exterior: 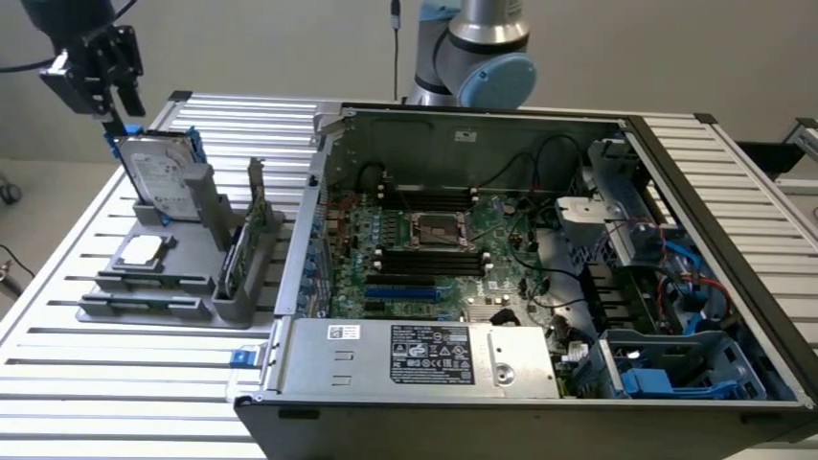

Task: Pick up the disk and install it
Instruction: 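Pick up the disk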

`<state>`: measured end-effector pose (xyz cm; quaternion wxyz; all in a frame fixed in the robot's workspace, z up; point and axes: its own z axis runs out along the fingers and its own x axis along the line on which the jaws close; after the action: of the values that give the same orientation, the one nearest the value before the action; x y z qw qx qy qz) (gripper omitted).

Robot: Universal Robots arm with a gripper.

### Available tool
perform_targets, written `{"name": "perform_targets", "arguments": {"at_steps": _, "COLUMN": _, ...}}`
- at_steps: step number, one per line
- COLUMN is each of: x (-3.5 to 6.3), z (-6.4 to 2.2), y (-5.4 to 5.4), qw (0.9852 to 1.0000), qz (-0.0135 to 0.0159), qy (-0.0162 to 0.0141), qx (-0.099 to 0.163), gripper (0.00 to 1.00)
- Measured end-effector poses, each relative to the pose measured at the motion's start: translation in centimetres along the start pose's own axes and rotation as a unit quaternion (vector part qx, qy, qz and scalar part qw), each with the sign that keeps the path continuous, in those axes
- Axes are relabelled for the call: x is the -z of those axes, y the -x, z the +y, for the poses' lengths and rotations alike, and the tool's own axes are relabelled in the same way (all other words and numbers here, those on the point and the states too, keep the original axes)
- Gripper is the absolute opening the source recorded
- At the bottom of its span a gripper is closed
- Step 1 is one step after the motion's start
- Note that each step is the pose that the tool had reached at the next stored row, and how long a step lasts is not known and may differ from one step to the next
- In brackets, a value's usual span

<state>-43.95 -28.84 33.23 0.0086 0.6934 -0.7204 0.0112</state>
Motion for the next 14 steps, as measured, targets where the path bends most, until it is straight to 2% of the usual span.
{"name": "perform_targets", "arguments": {"at_steps": 14, "x": -2.54, "z": -0.05, "y": -0.1, "qw": 1.0000, "qz": 0.0000, "qy": -0.0002, "qx": 0.008, "gripper": 0.54}}
